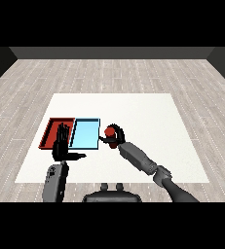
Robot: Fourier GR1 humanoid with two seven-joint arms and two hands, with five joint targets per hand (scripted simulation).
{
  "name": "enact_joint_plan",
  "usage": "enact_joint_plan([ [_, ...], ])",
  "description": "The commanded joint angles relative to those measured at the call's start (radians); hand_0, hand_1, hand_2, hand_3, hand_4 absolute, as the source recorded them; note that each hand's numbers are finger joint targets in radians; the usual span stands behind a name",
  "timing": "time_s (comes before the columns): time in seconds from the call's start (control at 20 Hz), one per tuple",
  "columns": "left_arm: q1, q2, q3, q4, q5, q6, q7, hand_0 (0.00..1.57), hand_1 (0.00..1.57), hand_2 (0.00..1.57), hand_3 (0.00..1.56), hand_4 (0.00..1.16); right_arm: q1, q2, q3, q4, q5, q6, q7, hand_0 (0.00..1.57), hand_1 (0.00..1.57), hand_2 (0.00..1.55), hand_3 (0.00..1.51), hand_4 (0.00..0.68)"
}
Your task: Pick the red can and put it in the red box
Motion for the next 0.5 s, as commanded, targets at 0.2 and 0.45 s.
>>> enact_joint_plan([
  [0.2, 0.078, 0.005, -0.016, -0.037, -0.002, -0.030, -0.027, 0.00, 0.00, 0.00, 0.00, 0.00, 0.054, -0.010, -0.080, -0.142, 0.130, -0.063, -0.054, 1.54, 1.54, 1.46, 1.38, 0.582],
  [0.45, 0.021, -0.002, -0.012, 0.021, -0.029, -0.001, -0.036, 0.00, 0.00, 0.00, 0.00, 0.00, 0.092, -0.076, -0.085, -0.353, 0.213, -0.137, 0.029, 1.52, 1.52, 1.46, 1.38, 0.608],
])
